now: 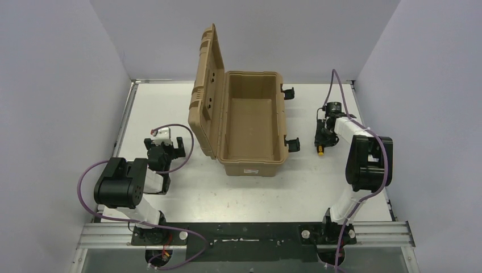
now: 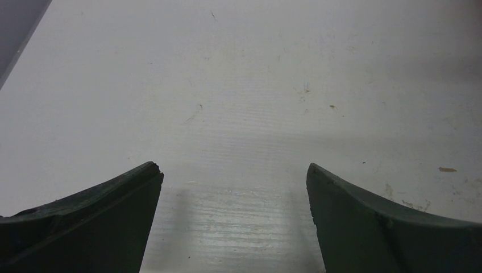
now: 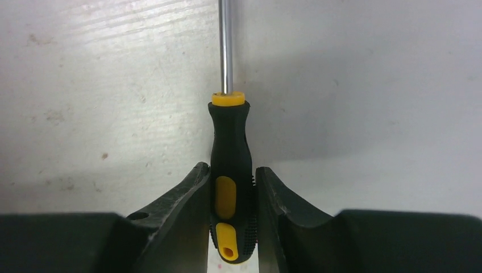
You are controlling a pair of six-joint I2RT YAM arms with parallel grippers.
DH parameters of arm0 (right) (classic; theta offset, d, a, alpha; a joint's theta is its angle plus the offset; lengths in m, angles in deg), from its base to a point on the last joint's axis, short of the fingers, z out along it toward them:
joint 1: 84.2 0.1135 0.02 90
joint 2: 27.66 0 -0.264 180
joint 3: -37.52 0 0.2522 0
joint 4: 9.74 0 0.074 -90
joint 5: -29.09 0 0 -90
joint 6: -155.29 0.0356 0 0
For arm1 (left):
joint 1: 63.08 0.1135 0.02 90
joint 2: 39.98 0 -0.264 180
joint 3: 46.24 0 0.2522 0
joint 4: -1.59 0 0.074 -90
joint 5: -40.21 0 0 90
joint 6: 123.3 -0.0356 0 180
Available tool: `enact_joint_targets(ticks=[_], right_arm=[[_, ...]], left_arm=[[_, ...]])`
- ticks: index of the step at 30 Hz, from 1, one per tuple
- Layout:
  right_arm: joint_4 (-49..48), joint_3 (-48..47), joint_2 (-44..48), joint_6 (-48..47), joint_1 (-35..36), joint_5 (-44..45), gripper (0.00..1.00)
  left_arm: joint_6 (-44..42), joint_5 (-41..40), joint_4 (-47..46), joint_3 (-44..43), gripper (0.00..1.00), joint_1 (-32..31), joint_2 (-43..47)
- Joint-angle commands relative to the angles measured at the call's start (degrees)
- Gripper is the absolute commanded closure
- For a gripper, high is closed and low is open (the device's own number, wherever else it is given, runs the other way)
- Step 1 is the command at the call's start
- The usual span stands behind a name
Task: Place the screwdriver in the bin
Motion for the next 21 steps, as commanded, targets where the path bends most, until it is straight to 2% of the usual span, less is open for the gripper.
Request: enact_joint_targets(ticks=[1,2,6,11,14,21], right_arm=[[7.23,-8.57,11.44,1.99,2.34,5.23,1.0],[8.64,-11.09,13.73,2.94,3.4,7.16,1.0],[11.75,-20.92,19.44,9.76,18.02,13.76,1.0],[8.44,-26.08,15.74,16.13,32.2,13.94,1.0],[4.84,-26.3,9.92,18.79,36.02,11.46,1.0],[2.34,-28.06,-6.1,22.08,38.25,8.92,1.0]], left_arm=[[-0.09,-0.42,-2.94,-1.25,0.03,0.19,0.15],[-0.13,-0.41,-2.92,-1.25,0.03,0.19,0.2],[-0.06,-0.35,-2.87,-1.25,0.03,0.21,0.19],[-0.13,-0.42,-2.9,-1.25,0.03,0.19,0.17],[-0.09,-0.44,-2.88,-1.25,0.03,0.19,0.22],[-0.07,-0.44,-2.91,-1.25,0.03,0.19,0.16]])
